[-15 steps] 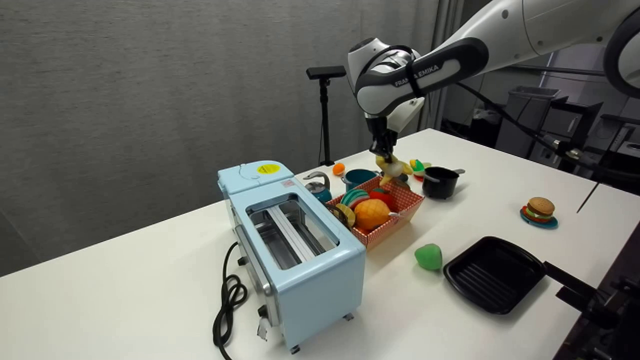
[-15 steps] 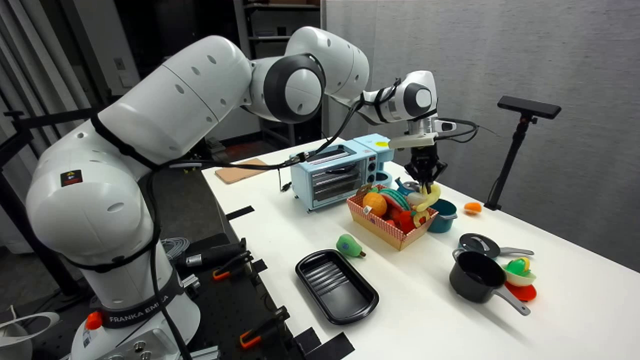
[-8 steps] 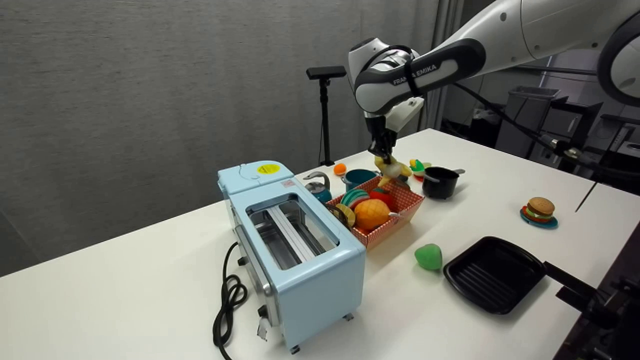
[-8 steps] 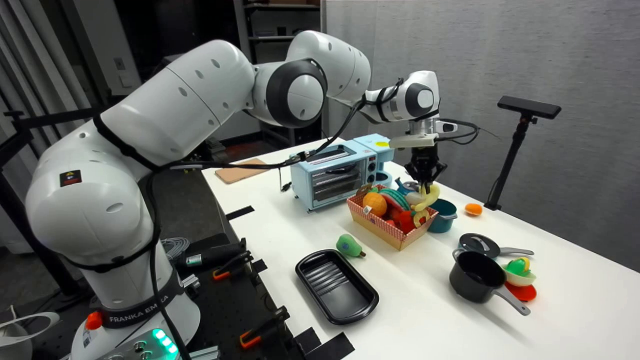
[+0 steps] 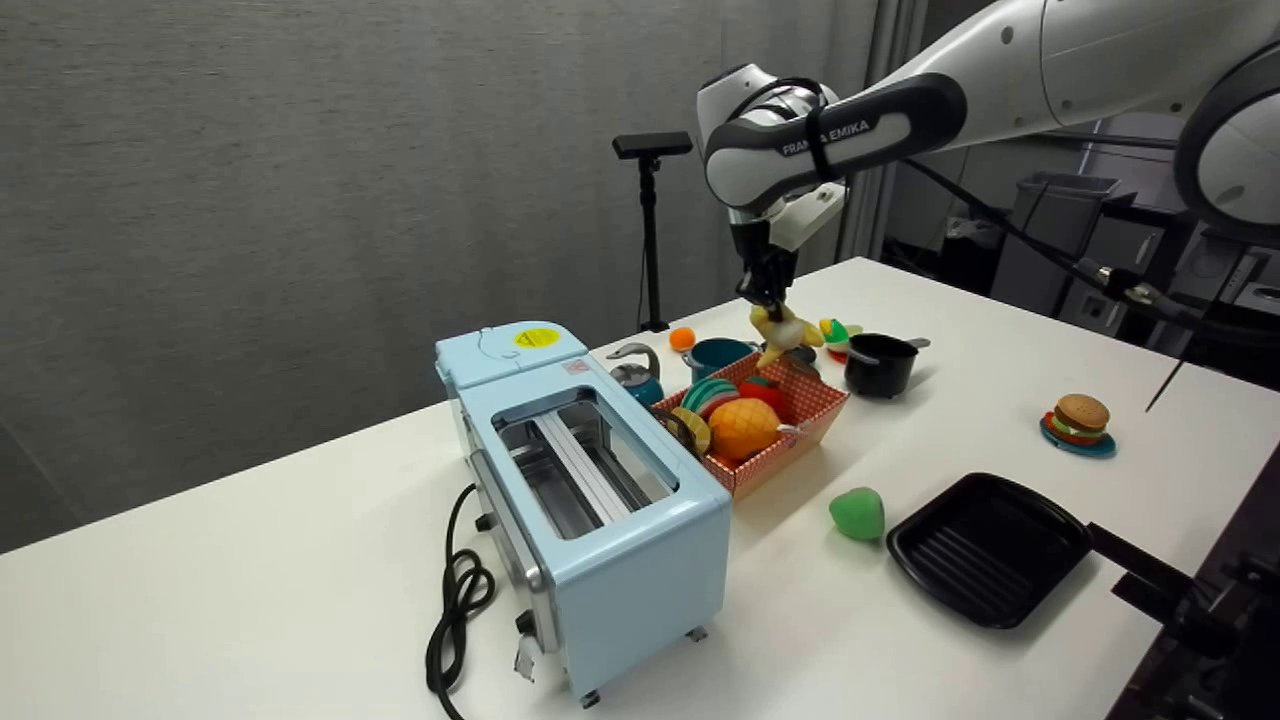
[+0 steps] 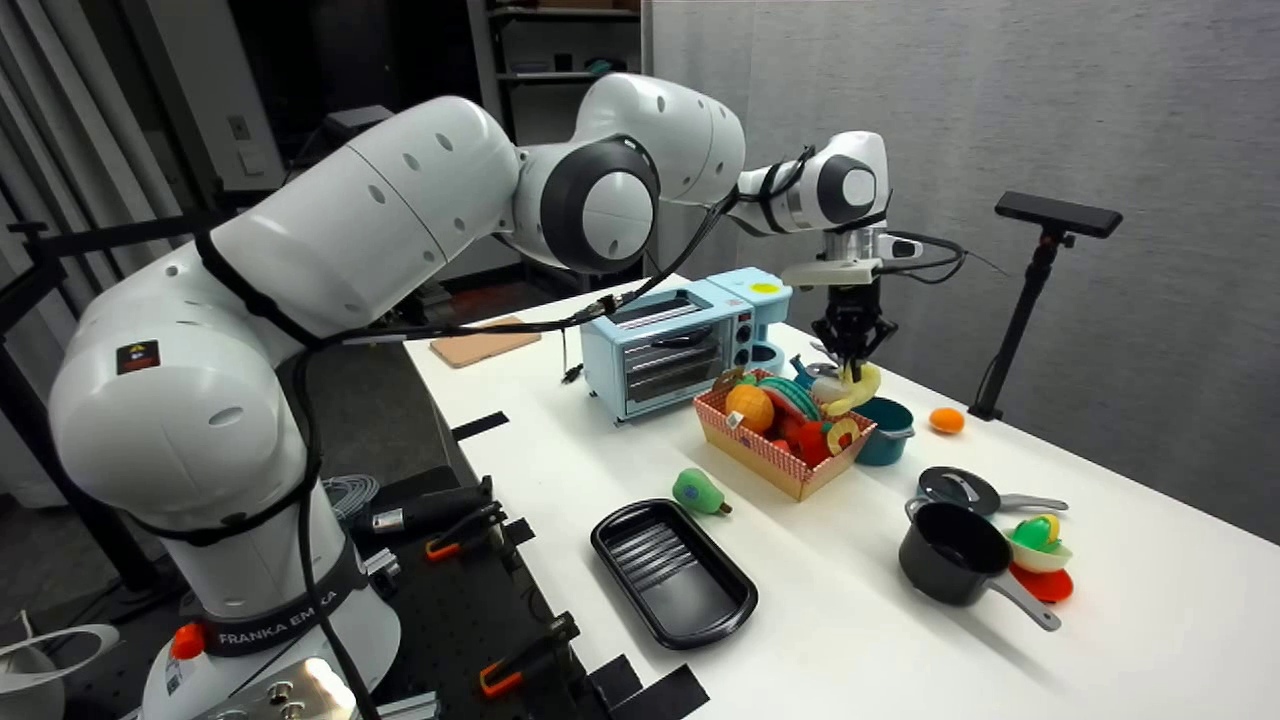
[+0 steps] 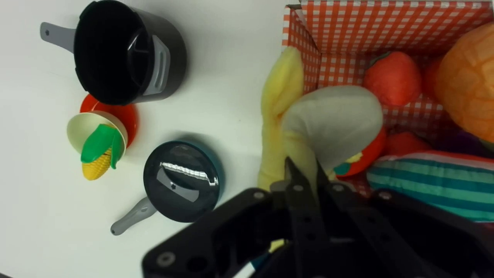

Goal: Take the banana plush toy from the box and put it in the black pot

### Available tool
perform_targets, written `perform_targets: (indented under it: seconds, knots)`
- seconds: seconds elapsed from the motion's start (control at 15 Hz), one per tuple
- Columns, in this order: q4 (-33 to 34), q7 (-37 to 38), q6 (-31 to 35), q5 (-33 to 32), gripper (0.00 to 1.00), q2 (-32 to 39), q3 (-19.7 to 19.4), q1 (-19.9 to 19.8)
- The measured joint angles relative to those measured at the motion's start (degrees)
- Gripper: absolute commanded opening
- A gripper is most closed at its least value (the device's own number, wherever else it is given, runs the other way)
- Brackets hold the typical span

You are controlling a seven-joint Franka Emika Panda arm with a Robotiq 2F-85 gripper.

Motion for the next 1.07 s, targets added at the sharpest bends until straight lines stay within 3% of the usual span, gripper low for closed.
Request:
perform_targets:
  seconds: [0.47,1.07]
  knots:
    - [5.1,-0.1,-3.0,1.2,0.01,1.4,0.0,-2.6]
    - [5.9,-0.1,-3.1,4.6,0.01,1.9,1.0,-6.6]
